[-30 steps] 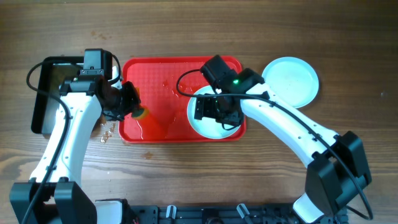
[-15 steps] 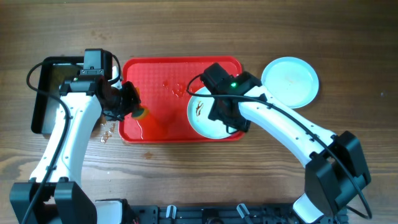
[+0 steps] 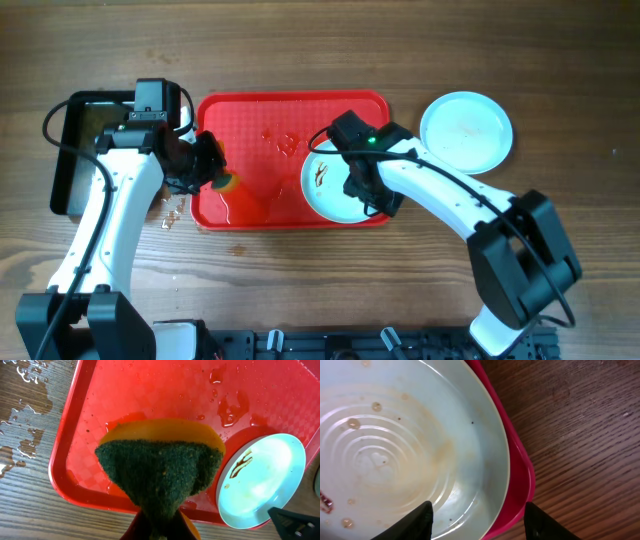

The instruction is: Clean dirty plates on tray and stack at the side

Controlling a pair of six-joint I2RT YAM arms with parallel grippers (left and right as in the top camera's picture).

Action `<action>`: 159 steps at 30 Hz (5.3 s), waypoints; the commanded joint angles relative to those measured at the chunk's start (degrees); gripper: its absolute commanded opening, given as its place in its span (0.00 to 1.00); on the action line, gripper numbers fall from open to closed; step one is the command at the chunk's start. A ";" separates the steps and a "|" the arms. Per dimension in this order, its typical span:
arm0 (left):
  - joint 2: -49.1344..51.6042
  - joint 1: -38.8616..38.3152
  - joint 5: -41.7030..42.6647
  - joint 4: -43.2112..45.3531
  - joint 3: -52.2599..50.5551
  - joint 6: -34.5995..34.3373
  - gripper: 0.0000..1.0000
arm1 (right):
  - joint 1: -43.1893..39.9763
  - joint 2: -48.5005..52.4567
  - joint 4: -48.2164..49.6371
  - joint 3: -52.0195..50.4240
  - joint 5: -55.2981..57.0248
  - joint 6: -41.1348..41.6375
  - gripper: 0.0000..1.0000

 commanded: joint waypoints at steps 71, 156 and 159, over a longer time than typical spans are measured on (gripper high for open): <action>18.08 -15.08 4.04 12.61 0.87 -2.71 0.04 | 0.52 9.86 23.63 -0.72 -19.69 -2.80 0.04; 1.38 -13.33 -23.96 0.17 1.81 -7.43 0.04 | -2.80 5.73 5.18 15.93 -8.02 -22.62 0.04; 1.57 -13.33 -23.98 0.96 -0.09 -7.45 0.04 | -3.30 5.01 -4.90 25.99 1.40 -31.65 0.04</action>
